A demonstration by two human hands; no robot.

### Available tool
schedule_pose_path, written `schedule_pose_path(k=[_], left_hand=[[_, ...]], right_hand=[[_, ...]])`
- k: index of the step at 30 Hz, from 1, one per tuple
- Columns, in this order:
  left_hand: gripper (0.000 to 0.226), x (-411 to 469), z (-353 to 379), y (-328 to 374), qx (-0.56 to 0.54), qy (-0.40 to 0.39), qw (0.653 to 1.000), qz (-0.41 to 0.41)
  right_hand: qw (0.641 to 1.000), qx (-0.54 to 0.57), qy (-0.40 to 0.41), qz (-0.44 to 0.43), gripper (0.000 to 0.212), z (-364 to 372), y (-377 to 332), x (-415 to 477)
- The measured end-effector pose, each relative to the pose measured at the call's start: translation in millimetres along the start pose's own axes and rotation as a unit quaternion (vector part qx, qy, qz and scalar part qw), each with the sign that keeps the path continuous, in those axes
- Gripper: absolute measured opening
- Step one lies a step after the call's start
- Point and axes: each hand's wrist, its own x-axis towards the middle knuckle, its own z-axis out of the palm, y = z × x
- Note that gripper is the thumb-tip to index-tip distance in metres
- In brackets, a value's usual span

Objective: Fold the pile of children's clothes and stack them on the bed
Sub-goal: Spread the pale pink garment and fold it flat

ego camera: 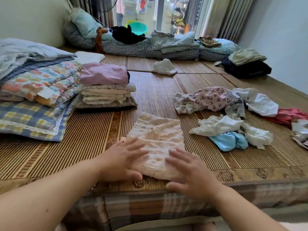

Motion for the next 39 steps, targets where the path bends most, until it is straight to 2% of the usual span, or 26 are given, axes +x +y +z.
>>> schedule_pose_path(k=[1, 3, 7, 8, 11, 12, 16, 18, 21, 23, 24, 25, 26, 27, 28, 30, 32, 34, 36, 37, 39], left_hand=[[0.081, -1, 4, -1, 0.019, -0.031, 0.999, -0.005], [0.070, -2, 6, -4, 0.026, -0.050, 0.998, -0.020], [0.059, -6, -1, -8, -0.006, -0.028, 0.999, -0.044], [0.054, -8, -4, -8, -0.028, -0.014, 0.998, -0.050], [0.021, -20, -17, -5, -0.102, 0.018, 0.992, -0.068], [0.019, -26, -20, -3, -0.139, 0.017, 0.988, -0.069], [0.021, -40, -32, 4, -0.296, -0.014, 0.953, -0.056], [0.021, -40, -36, 4, -0.354, -0.011, 0.934, -0.052], [0.020, -29, -40, 0, -0.425, 0.032, 0.902, -0.069], [0.014, -17, -38, -4, -0.468, 0.095, 0.872, -0.104], [0.017, -9, -36, -8, -0.494, 0.128, 0.850, -0.126], [0.030, -1, -35, -12, -0.515, 0.155, 0.829, -0.154], [0.050, 8, -32, -17, -0.515, 0.179, 0.818, -0.185], [0.070, 15, -31, -21, -0.488, 0.192, 0.824, -0.212], [0.081, 21, -30, -23, -0.449, 0.198, 0.839, -0.235], [0.082, 29, -25, -20, -0.355, 0.193, 0.877, -0.259], [0.074, 32, -21, -8, -0.232, 0.155, 0.934, -0.222], [0.068, 32, -16, 12, -0.129, 0.109, 0.975, -0.143], [0.068, 30, -12, 35, -0.060, 0.048, 0.994, -0.080], [0.071, 30, -8, 43, -0.035, 0.019, 0.997, -0.063], [0.076, 31, 2, 48, -0.002, -0.035, 0.997, -0.064]], right_hand=[[0.998, -0.029, -0.050, 0.005, 0.082, 6, 4, 1], [0.995, -0.036, -0.088, 0.035, 0.085, 12, 13, 5], [0.999, 0.023, -0.026, 0.016, 0.043, 5, 21, 3], [0.998, 0.050, -0.019, 0.033, 0.034, 1, 22, -1], [0.975, 0.198, -0.031, 0.097, 0.018, -14, 17, -10], [0.967, 0.228, -0.038, 0.107, 0.017, -22, 14, -13], [0.948, 0.276, -0.108, 0.114, 0.014, -61, 9, -12], [0.936, 0.314, -0.117, 0.110, 0.011, -74, 9, -3], [0.901, 0.410, -0.051, 0.135, 0.009, -78, 14, 24], [0.877, 0.444, 0.016, 0.181, 0.009, -70, 20, 47], [0.857, 0.469, 0.044, 0.209, 0.012, -64, 25, 58], [0.834, 0.496, 0.063, 0.233, 0.019, -59, 28, 68], [0.814, 0.519, 0.074, 0.252, 0.032, -54, 30, 76], [0.808, 0.519, 0.083, 0.267, 0.051, -48, 34, 84], [0.821, 0.494, 0.090, 0.272, 0.066, -44, 36, 90], [0.879, 0.395, 0.100, 0.247, 0.076, -43, 30, 95], [0.943, 0.250, 0.076, 0.207, 0.069, -43, 23, 94], [0.981, 0.121, 0.026, 0.151, 0.053, -40, 11, 88], [0.994, -0.026, -0.014, 0.108, 0.045, -31, -3, 78], [0.990, -0.086, -0.038, 0.105, 0.050, -24, -8, 75], [0.980, -0.118, -0.093, 0.129, 0.069, -11, -14, 76]])
